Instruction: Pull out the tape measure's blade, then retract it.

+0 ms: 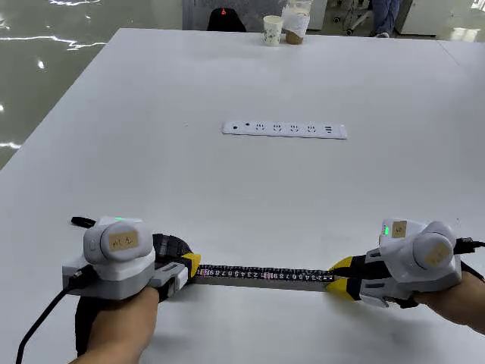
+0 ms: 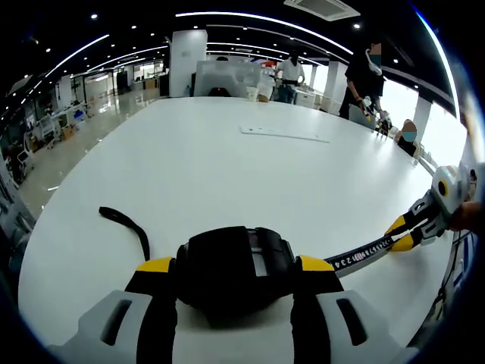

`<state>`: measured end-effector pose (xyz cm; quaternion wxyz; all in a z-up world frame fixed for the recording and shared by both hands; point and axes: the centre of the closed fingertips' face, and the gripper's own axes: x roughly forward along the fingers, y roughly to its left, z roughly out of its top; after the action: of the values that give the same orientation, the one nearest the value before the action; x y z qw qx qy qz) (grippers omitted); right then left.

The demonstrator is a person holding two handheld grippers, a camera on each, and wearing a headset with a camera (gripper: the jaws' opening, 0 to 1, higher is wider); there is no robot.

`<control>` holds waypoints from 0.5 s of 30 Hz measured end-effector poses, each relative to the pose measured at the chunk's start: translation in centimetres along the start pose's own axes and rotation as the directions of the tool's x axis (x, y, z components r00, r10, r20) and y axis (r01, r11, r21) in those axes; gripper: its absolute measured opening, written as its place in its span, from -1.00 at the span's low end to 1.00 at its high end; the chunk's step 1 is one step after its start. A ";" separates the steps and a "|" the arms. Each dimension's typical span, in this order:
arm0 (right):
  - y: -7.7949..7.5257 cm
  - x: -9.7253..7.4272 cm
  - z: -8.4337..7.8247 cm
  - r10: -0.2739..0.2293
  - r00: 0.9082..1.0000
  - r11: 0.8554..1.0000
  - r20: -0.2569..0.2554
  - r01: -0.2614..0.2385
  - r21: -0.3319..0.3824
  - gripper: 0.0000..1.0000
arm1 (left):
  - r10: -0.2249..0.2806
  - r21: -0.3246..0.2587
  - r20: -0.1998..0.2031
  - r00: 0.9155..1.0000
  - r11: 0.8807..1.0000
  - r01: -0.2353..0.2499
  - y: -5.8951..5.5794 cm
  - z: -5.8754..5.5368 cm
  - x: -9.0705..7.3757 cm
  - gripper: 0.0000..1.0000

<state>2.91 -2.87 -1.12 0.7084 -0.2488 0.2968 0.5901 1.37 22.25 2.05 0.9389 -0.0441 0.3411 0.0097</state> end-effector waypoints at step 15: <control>0.3 0.8 0.8 0.004 1.000 1.000 0.009 -0.004 -0.004 -0.84 | -0.006 -0.011 -0.002 1.000 1.000 0.005 0.0 0.0 0.0 0.10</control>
<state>2.77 -1.73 -1.12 0.7079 -0.2470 0.2931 0.5932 1.33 22.29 2.05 0.9383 -0.0502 0.3420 0.0089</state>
